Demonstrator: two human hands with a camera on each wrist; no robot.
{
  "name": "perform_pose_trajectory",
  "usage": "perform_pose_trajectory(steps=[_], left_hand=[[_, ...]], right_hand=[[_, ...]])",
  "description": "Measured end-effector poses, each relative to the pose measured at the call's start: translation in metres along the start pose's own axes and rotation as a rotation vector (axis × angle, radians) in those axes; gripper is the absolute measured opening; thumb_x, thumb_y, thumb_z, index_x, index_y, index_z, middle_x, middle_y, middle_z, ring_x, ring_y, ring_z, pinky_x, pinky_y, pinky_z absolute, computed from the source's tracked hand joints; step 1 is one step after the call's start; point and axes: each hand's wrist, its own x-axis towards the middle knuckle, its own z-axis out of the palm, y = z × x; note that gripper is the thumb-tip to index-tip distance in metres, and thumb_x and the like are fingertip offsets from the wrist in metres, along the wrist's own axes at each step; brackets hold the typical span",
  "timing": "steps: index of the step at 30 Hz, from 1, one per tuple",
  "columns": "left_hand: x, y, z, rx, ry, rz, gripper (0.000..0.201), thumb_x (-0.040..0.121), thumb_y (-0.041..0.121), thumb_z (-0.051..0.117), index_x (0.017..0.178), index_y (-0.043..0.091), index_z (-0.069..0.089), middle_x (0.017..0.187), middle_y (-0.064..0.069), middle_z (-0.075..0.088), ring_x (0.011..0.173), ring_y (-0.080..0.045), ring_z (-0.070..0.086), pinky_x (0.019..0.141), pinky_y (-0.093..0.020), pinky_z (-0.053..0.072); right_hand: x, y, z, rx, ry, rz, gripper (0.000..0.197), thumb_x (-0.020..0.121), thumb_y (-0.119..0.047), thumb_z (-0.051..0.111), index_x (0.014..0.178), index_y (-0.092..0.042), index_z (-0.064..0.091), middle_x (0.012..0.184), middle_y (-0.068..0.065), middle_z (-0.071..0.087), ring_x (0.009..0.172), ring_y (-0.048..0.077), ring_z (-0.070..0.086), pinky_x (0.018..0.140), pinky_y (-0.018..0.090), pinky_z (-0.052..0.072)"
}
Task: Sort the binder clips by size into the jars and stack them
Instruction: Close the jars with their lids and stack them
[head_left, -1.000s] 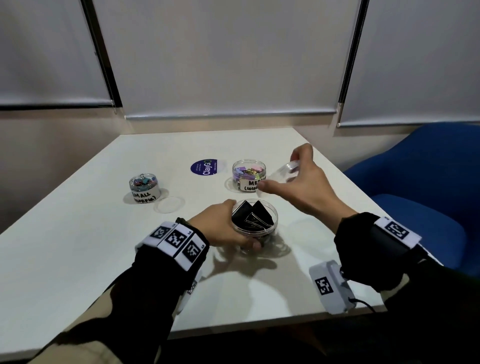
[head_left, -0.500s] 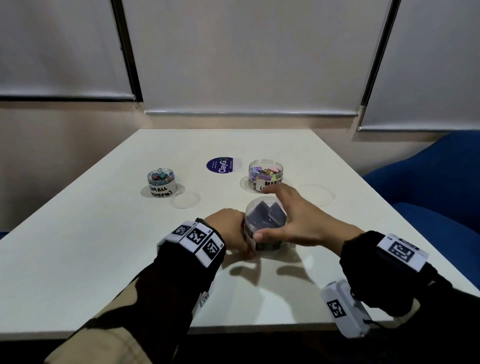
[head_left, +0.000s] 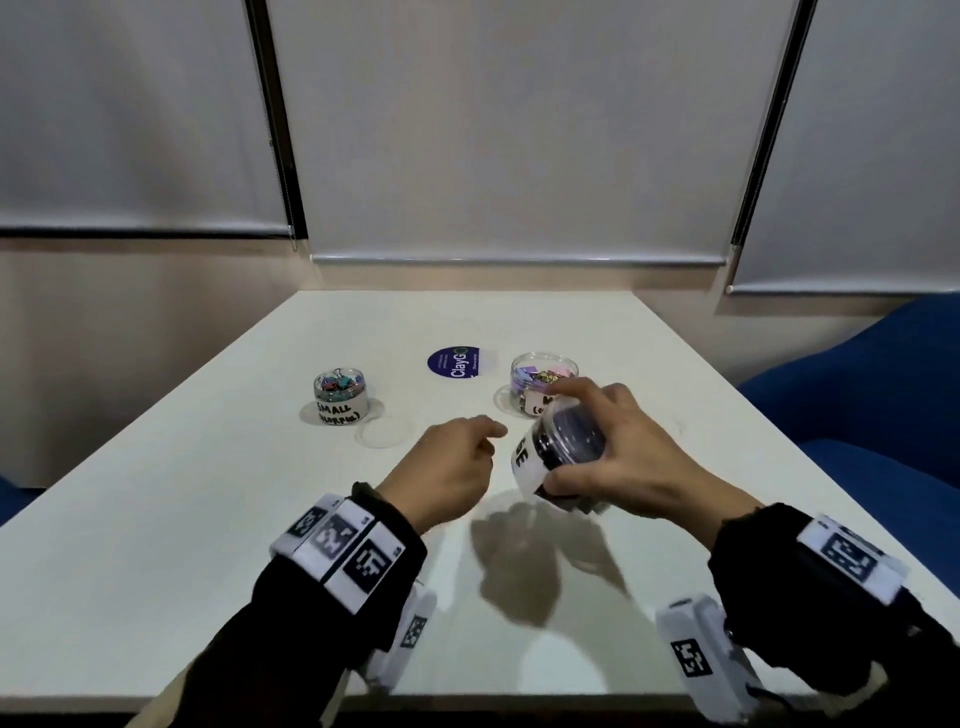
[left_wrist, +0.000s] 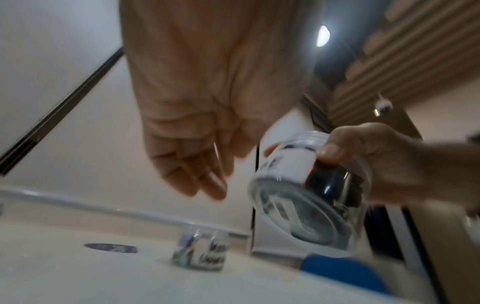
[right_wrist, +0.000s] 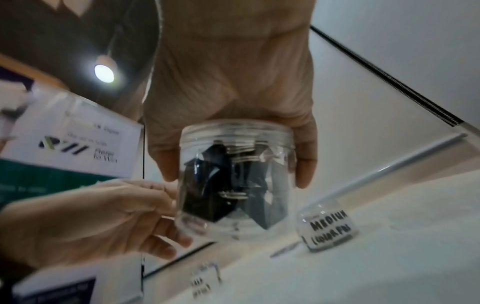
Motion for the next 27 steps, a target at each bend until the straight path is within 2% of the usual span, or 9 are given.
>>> perform_pose_trajectory(steps=[2,3,6,9,13,16,20,24,27], left_hand=[[-0.013,0.011,-0.013,-0.441,0.135,-0.019,0.029,0.100,0.025,0.043,0.124,0.023,0.059,0.110,-0.002,0.067,0.088,-0.017,0.066,0.082,-0.032,0.049],[-0.020,0.019,-0.017,-0.642,0.141,-0.057,0.028,0.100,0.035,0.044,0.120,0.024,0.060,0.108,-0.003,0.068,0.084,-0.017,0.066,0.080,-0.034,0.051],[-0.038,0.038,-0.014,-0.972,-0.006,-0.126,0.055,0.089,0.067,0.033,0.115,0.029,0.064,0.106,-0.005,0.072,0.089,-0.024,0.069,0.082,-0.043,0.053],[-0.046,0.050,-0.001,-1.111,-0.237,-0.134,0.066,0.088,0.073,0.023,0.117,0.032,0.067,0.105,-0.005,0.073,0.087,-0.026,0.069,0.088,-0.051,0.051],[-0.047,0.056,0.008,-1.261,-0.316,-0.211,0.067,0.088,0.070,0.032,0.117,0.022,0.068,0.095,-0.006,0.072,0.074,-0.023,0.068,0.076,-0.042,0.052],[-0.046,0.056,0.012,-1.284,-0.358,-0.278,0.068,0.084,0.073,0.034,0.110,0.021,0.070,0.093,-0.009,0.068,0.072,-0.026,0.063,0.065,-0.032,0.044],[-0.048,0.050,0.008,-1.310,-0.582,-0.382,0.070,0.078,0.076,0.039,0.091,0.016,0.073,0.083,-0.011,0.065,0.066,-0.029,0.059,0.055,-0.027,0.041],[-0.056,0.048,0.007,-1.338,-0.775,-0.444,0.071,0.071,0.072,0.053,0.103,0.011,0.067,0.088,-0.014,0.061,0.063,-0.031,0.057,0.047,-0.023,0.044],[-0.058,0.049,0.011,-1.402,-0.768,-0.437,0.069,0.077,0.072,0.046,0.110,0.014,0.064,0.093,-0.014,0.060,0.068,-0.030,0.055,0.048,-0.022,0.044]], right_hand=[[-0.012,-0.010,-0.012,0.237,0.111,-0.049,0.078,0.048,-0.045,0.074,0.118,-0.055,0.041,0.113,-0.005,0.041,0.097,0.008,0.054,0.060,0.013,0.049],[-0.018,-0.016,-0.016,0.329,0.137,-0.077,0.078,0.046,-0.047,0.072,0.118,-0.054,0.042,0.115,-0.005,0.043,0.096,0.009,0.056,0.060,0.012,0.047],[-0.033,-0.032,-0.015,0.470,0.114,-0.159,0.078,0.048,-0.047,0.071,0.120,-0.057,0.041,0.121,-0.001,0.048,0.099,0.015,0.059,0.068,0.019,0.052],[-0.039,-0.039,-0.006,0.449,0.099,-0.216,0.080,0.052,-0.045,0.073,0.124,-0.056,0.040,0.123,-0.003,0.044,0.108,0.015,0.057,0.084,0.038,0.057],[-0.044,-0.032,-0.001,0.428,0.090,-0.199,0.076,0.059,-0.054,0.065,0.129,-0.055,0.035,0.127,-0.007,0.041,0.117,0.008,0.050,0.097,0.035,0.048],[-0.050,-0.030,-0.002,0.337,0.107,-0.240,0.069,0.070,-0.061,0.057,0.135,-0.051,0.034,0.134,-0.010,0.042,0.125,0.001,0.043,0.103,0.029,0.040],[-0.056,-0.026,-0.010,0.065,0.091,-0.502,0.073,0.082,-0.062,0.053,0.143,-0.025,0.037,0.137,0.002,0.040,0.131,0.020,0.040,0.106,0.045,0.038],[-0.057,-0.022,-0.021,-0.133,-0.003,-0.681,0.080,0.084,-0.070,0.040,0.141,-0.014,0.038,0.137,0.016,0.040,0.133,0.030,0.038,0.104,0.047,0.038],[-0.055,-0.025,-0.020,-0.064,-0.006,-0.735,0.079,0.085,-0.067,0.040,0.137,-0.008,0.039,0.129,0.017,0.047,0.128,0.034,0.040,0.101,0.049,0.039]])
